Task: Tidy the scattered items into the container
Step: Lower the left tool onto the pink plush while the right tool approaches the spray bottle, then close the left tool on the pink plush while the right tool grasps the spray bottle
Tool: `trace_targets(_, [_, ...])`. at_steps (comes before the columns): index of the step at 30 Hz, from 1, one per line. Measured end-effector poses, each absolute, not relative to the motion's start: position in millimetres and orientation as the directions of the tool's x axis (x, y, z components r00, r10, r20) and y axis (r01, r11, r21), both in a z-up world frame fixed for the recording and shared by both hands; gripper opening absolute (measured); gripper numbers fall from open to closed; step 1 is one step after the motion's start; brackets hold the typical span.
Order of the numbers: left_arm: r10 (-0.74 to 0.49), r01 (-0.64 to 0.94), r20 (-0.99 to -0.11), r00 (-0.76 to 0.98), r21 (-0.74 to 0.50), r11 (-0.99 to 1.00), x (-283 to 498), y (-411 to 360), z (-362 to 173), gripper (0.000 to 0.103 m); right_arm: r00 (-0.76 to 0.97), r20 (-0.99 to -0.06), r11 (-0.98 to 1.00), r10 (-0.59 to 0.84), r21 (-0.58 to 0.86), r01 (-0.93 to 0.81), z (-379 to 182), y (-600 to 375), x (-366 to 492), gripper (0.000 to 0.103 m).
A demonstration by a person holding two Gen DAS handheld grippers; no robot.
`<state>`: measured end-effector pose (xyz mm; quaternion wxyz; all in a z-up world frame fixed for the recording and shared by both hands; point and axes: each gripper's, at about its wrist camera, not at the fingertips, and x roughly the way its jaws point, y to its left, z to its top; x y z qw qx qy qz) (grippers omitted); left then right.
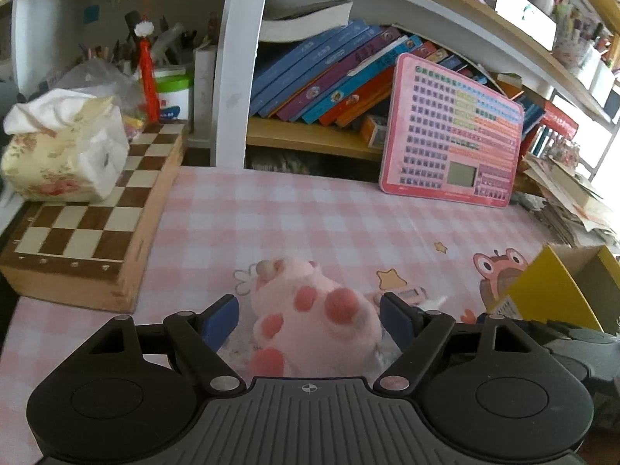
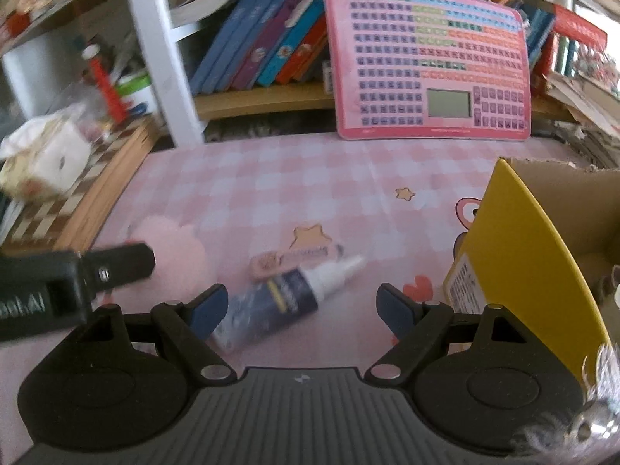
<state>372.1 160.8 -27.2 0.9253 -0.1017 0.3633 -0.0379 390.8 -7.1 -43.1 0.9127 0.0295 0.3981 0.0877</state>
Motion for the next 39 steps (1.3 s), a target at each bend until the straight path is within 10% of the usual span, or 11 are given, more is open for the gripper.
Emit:
trace_targets(12, [-0.189,-0.025,-0.707,0.682,-0.281,0.959,399,163,-46,0.081,0.58,-0.798,0.986,0.164,0.142,-0.084,-71,-1,418,0.073])
trace_targets(23, [-0.184,0.047,-0.728,0.661,-0.204,0.978,403,141,-58,0.076,0.594,-0.794,0.982,0.134,0.025,-0.189,-72,-9,395,0.035])
trace_targets(39, [-0.209,0.09,-0.706,0.677,-0.202,0.975,371,131,-38,0.061,0.592,-0.788,0.965,0.169,0.012,-0.26,-66,-9,382,0.033])
